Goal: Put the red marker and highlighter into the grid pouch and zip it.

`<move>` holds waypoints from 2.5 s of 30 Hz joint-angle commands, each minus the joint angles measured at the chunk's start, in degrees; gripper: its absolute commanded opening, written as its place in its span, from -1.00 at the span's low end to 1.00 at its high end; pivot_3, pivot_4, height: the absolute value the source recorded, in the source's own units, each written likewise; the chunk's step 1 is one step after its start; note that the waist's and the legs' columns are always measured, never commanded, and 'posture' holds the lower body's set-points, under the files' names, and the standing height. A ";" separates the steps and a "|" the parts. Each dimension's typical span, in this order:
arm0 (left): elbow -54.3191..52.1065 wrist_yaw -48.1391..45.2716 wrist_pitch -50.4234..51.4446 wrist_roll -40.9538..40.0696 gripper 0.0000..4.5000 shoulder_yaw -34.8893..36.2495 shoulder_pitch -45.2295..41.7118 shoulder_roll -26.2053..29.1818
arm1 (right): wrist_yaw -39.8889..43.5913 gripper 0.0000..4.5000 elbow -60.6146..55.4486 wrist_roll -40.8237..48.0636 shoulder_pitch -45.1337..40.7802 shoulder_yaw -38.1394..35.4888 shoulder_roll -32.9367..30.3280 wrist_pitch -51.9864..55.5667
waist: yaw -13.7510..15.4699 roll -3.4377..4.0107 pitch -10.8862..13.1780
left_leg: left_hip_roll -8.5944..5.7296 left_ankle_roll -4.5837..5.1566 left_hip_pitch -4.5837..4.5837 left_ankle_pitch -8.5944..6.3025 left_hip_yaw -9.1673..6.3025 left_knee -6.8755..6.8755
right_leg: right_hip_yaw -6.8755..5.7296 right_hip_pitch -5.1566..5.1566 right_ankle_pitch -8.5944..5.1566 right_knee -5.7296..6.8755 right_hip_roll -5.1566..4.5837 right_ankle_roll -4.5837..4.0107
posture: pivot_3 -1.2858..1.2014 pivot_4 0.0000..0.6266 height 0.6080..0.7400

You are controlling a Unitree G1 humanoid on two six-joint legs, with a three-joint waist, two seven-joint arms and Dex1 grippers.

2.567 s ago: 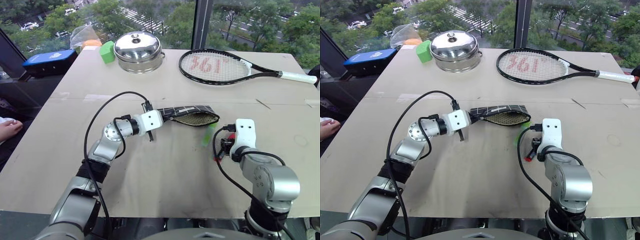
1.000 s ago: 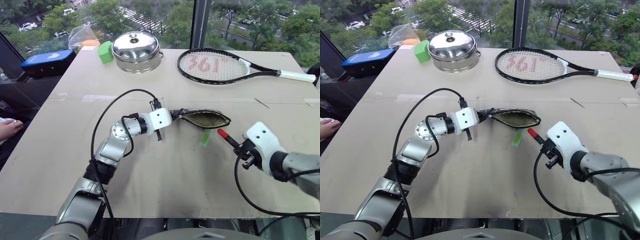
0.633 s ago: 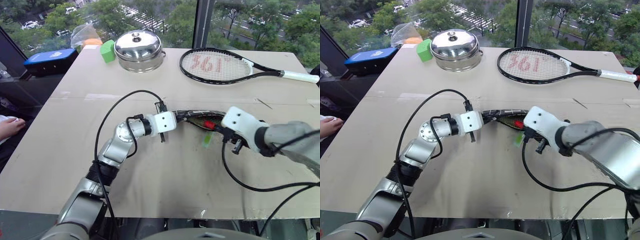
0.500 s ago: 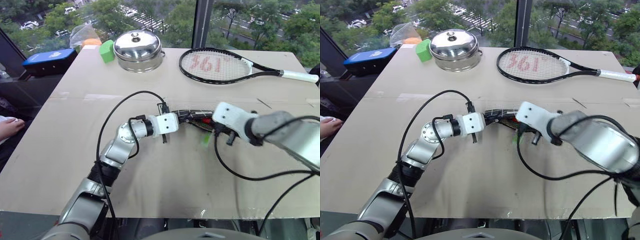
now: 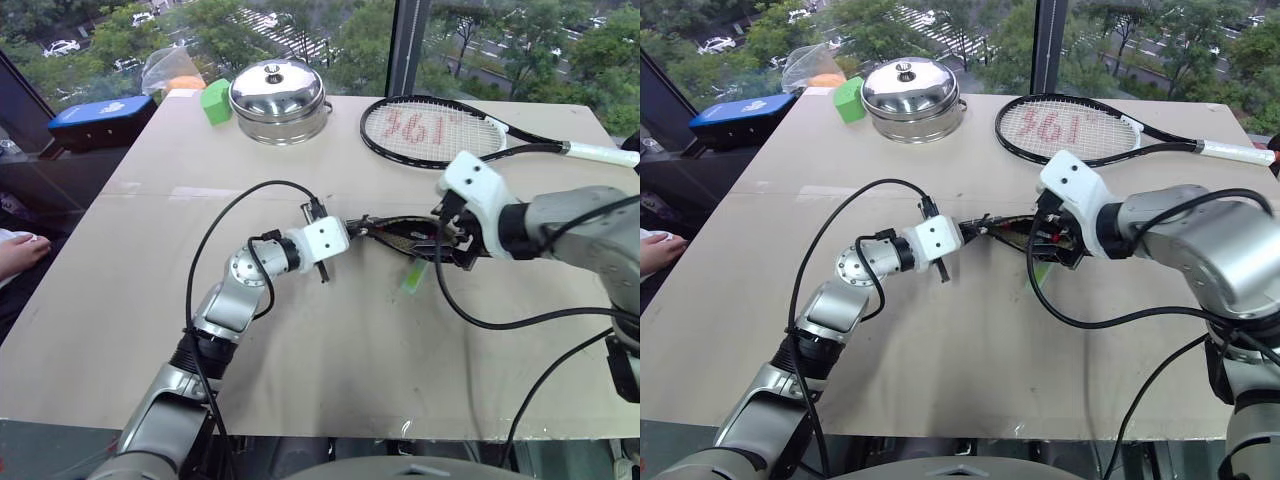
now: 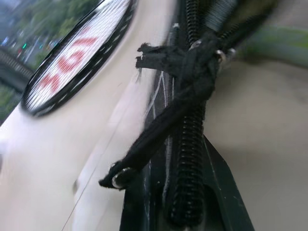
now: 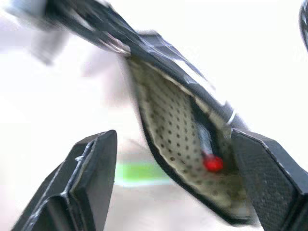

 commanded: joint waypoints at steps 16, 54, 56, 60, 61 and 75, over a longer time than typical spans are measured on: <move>9.01 3.90 -3.03 0.24 -1.00 1.93 -7.32 -0.94 | -54.29 0.70 5.71 -16.93 14.47 -4.48 46.05 1.22 | -0.53 0.24 0.12 | -0.03 -0.40 0.03 0.24 0.20 -0.02 | 0.32 -0.14 -0.01 0.13 0.23 0.01 | 0.03 -0.52 1.00; 9.09 2.28 -8.75 0.53 -1.00 -1.09 -6.49 -2.79 | -2.51 -0.69 -10.05 -12.86 10.59 16.61 -33.17 -24.45 | -0.82 0.30 0.50 | 0.05 0.25 0.16 -0.16 0.13 -0.02 | 0.18 0.14 -0.06 -0.38 0.13 0.08 | 0.03 -0.52 1.00; 7.56 2.17 -8.09 0.30 -1.00 -1.57 -6.11 -3.61 | -2.44 -0.69 -8.11 -16.43 5.69 22.73 -30.92 -23.98 | -0.82 0.30 0.51 | 0.04 0.24 0.13 -0.16 0.16 -0.01 | 0.21 0.11 -0.05 -0.38 0.10 0.07 | 0.03 -0.52 1.00; 4.04 1.91 -6.18 0.24 -1.00 -2.24 -5.32 -4.73 | -0.76 -0.69 -3.96 -24.59 -1.28 33.46 -28.14 -25.79 | -0.33 0.30 0.51 | -0.03 0.14 0.02 -0.10 0.27 0.01 | 0.26 0.00 -0.04 -0.38 -0.03 0.07 | 0.03 -0.52 1.00; 3.12 1.93 -5.57 0.26 -1.00 -2.43 -5.14 -4.97 | -0.18 -0.69 -2.89 -26.40 -2.79 35.63 -27.35 -26.46 | -0.23 0.30 0.51 | -0.06 -0.01 0.01 -0.01 0.32 0.01 | 0.29 -0.01 -0.04 -0.38 -0.06 0.07 | 0.03 -0.52 1.00; -5.47 1.44 2.01 -0.01 -1.00 -4.32 -4.72 -8.01 | 5.77 0.37 17.88 -48.75 -11.33 48.34 -11.82 -40.43 | -0.10 0.31 0.51 | -0.07 -0.14 0.05 0.08 0.40 0.06 | 0.32 -0.05 -0.03 -0.13 0.03 0.08 | 0.03 -0.52 1.00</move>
